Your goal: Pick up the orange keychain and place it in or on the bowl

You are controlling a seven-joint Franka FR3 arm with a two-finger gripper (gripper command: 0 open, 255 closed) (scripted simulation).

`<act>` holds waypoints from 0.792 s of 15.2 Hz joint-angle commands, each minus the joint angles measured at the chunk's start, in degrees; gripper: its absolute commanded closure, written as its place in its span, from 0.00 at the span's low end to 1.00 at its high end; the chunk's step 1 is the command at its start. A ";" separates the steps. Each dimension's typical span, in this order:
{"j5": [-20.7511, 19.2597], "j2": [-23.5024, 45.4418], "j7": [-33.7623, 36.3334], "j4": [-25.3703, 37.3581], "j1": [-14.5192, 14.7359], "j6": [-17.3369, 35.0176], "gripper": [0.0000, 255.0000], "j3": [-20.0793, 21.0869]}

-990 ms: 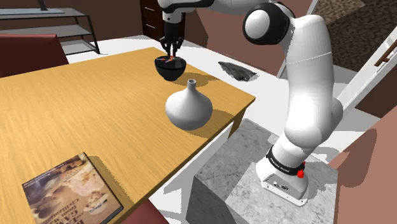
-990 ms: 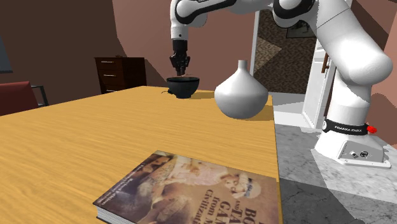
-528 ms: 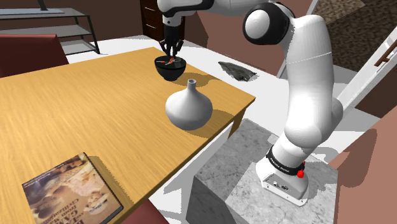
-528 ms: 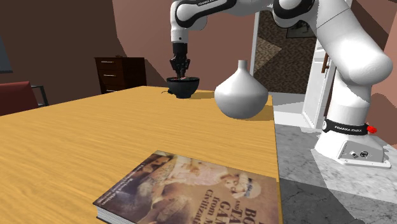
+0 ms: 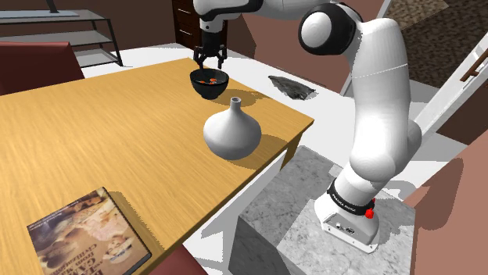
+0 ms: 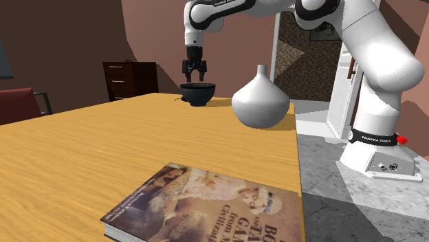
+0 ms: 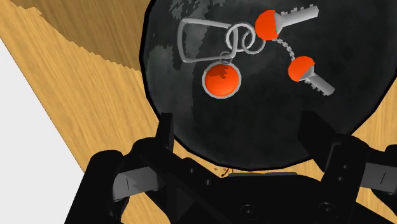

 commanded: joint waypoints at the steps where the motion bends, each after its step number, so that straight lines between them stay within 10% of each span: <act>1: 0.02 0.03 -0.05 1.99 0.09 -1.95 0.00 0.01; 12: -0.02 0.92 -0.20 8.85 0.47 -7.91 0.00 0.01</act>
